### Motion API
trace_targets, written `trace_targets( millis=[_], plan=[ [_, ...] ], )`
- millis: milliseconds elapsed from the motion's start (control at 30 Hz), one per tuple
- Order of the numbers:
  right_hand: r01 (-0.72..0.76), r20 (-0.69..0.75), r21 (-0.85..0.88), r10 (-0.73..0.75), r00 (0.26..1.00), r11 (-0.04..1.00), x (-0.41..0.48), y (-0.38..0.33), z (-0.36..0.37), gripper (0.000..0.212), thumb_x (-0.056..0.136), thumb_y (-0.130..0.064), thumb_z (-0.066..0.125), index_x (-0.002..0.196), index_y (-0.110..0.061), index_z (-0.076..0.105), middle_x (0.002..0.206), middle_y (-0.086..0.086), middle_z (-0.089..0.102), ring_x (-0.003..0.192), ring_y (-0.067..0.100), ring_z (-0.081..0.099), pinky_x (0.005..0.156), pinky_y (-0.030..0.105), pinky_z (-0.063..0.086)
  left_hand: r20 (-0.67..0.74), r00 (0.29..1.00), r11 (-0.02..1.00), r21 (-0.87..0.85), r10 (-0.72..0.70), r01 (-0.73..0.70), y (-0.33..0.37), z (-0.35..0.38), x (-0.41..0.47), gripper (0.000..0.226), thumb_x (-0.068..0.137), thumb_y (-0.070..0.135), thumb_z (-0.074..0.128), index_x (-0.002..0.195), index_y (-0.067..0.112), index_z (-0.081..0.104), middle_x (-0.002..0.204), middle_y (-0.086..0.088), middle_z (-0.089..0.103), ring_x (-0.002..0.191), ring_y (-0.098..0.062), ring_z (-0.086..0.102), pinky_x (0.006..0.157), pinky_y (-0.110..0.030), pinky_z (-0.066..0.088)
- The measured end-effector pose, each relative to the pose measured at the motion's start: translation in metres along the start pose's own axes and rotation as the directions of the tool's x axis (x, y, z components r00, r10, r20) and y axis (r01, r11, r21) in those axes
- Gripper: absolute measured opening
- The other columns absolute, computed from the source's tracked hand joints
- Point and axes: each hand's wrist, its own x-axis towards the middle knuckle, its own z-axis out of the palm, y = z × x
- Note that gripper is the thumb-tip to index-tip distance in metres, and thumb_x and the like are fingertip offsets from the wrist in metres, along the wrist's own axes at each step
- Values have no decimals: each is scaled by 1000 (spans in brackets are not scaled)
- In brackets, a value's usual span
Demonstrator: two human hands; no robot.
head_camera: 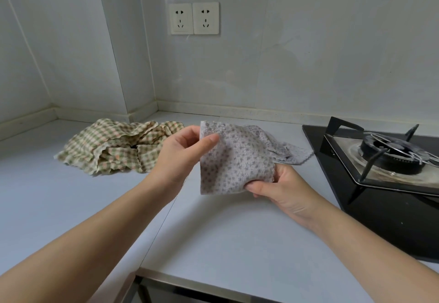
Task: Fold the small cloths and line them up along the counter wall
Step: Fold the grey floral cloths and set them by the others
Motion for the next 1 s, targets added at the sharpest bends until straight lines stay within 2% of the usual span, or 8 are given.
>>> trace_targets(
  millis=[100,333,433,567,667,733,867,1000],
  plan=[
    [9,-11,-56,-10,1000,998,-1,-3,1,25,74,12,71,76,-11,63,63,-8,66,61,3,60,60,15,48,77,995,991,122,-63,53,0,-8,3,26,67,23,70,89,9,72,92,-5,74,88,-16,69,82,-29,55],
    [-113,55,-205,127,990,972,-2,0,-2,19,83,-1,68,77,-19,65,58,-13,62,55,4,50,54,14,41,24,1000,988,155,14,-17,3,-18,8,22,70,20,69,89,9,72,84,0,75,81,-12,69,71,-21,53],
    [-73,153,-148,96,984,986,-3,-5,0,21,79,-4,74,89,-19,63,70,-14,66,64,-1,56,58,13,43,48,999,989,146,2,-9,2,-15,6,23,69,19,69,88,6,72,86,-3,74,83,-15,69,76,-26,55],
    [-114,191,-152,142,971,982,-5,-4,0,37,70,-16,83,100,-14,62,83,-7,70,79,11,65,66,18,48,86,996,994,109,15,-24,5,-6,2,19,69,18,69,85,8,73,86,-5,74,82,-17,69,75,-26,56],
    [-85,189,-197,123,974,977,-6,-8,-2,14,79,-7,72,85,-18,65,67,-13,69,66,-1,62,60,11,45,24,999,995,98,24,-26,9,-11,4,11,70,19,74,79,14,75,83,-2,74,81,-16,68,78,-32,53],
    [-52,171,-191,85,982,980,-5,-8,-4,22,82,-1,69,74,-20,62,56,-15,62,56,-3,54,55,9,41,-32,999,994,112,7,-4,10,-18,8,12,71,21,79,81,16,77,86,-5,74,86,-24,64,83,-44,44],
    [-15,138,-160,37,990,987,-3,-2,-4,16,70,-21,76,80,-18,65,72,-2,67,71,12,58,60,19,47,10,999,994,106,-37,36,8,-17,7,21,70,21,72,88,9,72,85,-3,74,82,-17,68,80,-33,54],
    [-33,171,-189,66,983,981,-1,1,-2,26,63,-33,78,80,-17,67,74,1,70,69,12,60,62,22,49,-34,999,987,153,-39,44,8,-12,6,12,77,16,68,87,9,71,80,-1,74,74,-13,69,68,-29,59]
  ],
)
